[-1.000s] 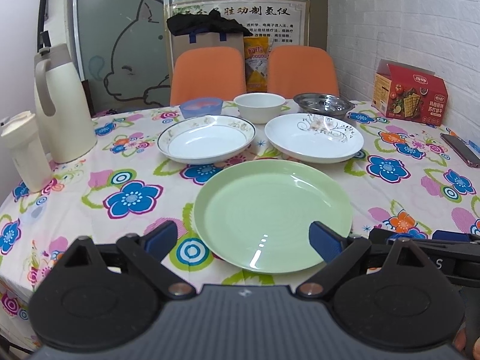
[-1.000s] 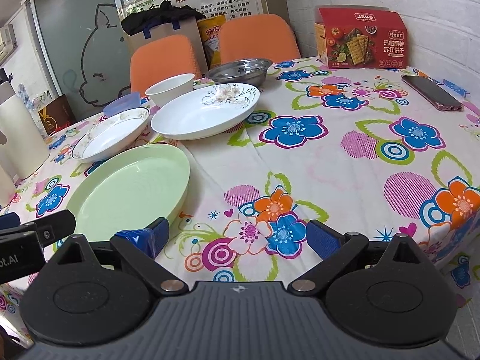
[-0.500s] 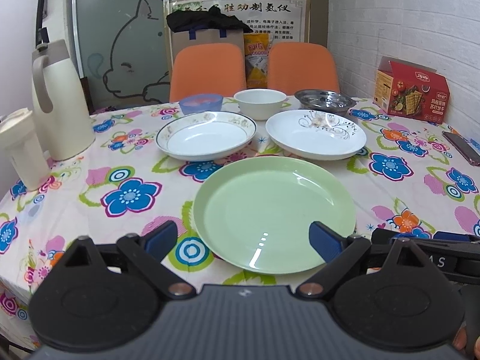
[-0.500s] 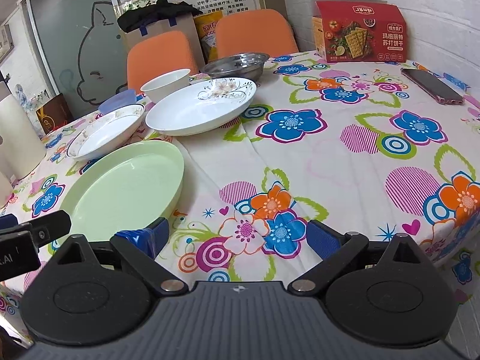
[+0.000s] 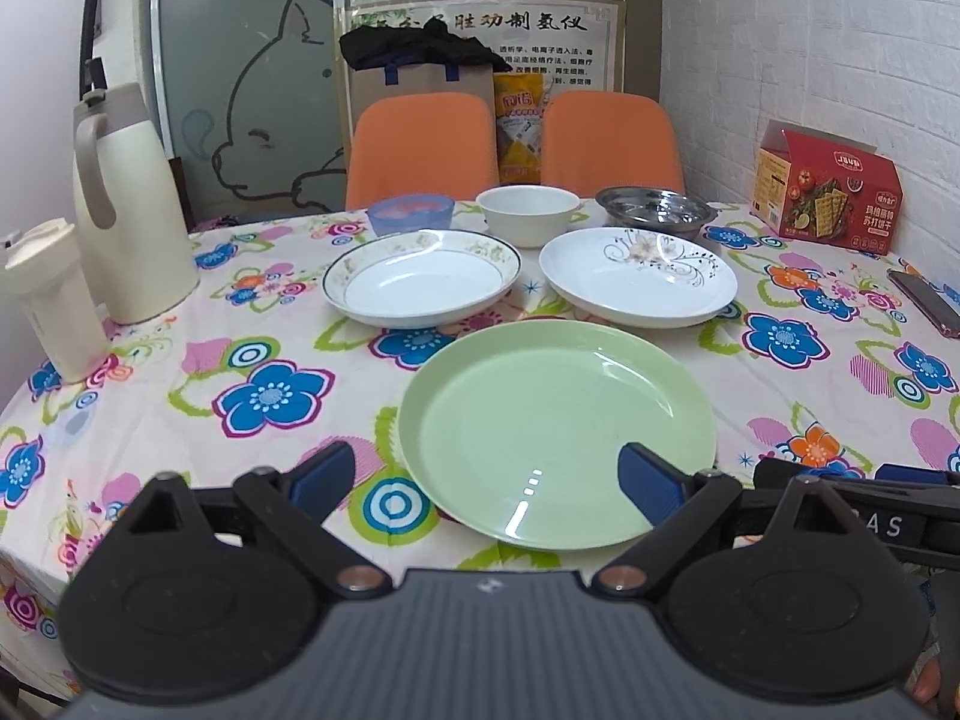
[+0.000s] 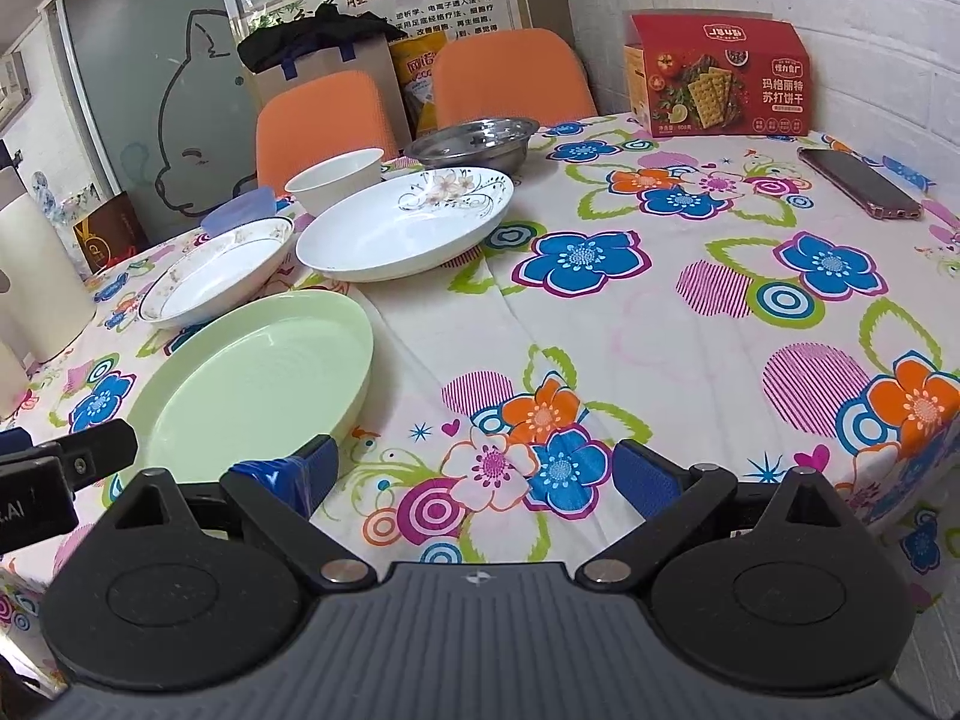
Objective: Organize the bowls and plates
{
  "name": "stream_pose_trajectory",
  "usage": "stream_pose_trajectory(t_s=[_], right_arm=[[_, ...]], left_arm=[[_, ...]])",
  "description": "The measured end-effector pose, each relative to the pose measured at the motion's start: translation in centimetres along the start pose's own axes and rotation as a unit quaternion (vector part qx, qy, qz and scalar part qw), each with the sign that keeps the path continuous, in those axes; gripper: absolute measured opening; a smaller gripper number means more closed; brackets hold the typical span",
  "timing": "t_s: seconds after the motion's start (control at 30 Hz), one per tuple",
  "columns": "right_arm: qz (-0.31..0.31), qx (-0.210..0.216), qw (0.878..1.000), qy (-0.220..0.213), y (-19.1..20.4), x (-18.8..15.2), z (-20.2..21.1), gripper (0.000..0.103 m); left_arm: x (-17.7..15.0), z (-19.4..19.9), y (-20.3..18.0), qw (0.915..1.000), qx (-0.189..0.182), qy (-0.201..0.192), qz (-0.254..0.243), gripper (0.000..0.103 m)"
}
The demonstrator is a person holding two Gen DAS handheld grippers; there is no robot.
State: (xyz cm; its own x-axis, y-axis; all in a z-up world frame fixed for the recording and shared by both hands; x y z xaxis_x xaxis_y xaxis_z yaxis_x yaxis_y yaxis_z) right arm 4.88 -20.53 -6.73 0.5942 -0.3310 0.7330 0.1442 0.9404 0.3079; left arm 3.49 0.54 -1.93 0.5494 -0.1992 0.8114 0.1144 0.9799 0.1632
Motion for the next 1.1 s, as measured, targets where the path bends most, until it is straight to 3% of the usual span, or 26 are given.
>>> stream_pose_trajectory(t_s=[1.1], right_arm=[[-0.021,0.011,1.000,-0.014,-0.29,0.42,0.45,0.086]], left_arm=[[0.07,-0.09,0.51,1.0000,-0.003,-0.001,0.008,0.093]])
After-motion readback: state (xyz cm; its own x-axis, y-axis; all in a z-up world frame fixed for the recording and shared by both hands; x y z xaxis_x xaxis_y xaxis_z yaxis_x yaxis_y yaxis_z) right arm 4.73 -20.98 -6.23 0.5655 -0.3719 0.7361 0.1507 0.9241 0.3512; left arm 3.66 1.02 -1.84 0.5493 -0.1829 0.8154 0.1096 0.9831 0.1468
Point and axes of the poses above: each gripper's, at about its wrist camera, not at the fingertips, and z roughly against the way its jaws point, y to its left, x to its top, the point moved 3 cm from there along -z, roughly the way its jaws point, and after that the axes turned 9 degrees about -z, right-handed, at the moved point
